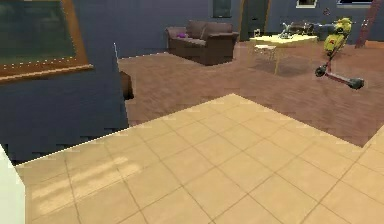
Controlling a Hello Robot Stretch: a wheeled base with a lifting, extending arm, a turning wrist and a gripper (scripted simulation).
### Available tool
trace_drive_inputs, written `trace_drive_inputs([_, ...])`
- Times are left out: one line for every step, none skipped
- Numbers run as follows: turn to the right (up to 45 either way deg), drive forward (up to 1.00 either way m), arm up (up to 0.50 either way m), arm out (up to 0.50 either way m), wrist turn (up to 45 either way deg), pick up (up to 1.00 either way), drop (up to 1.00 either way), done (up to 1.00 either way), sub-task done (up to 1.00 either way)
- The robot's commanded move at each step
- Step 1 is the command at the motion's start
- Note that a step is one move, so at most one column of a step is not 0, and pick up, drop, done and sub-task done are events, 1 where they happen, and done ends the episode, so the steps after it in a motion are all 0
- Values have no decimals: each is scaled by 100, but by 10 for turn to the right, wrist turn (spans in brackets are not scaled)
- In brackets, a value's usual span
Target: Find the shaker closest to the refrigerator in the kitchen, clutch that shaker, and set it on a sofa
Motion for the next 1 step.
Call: trace_drive_inputs([450,0,0,0,0,0,0,0,0])
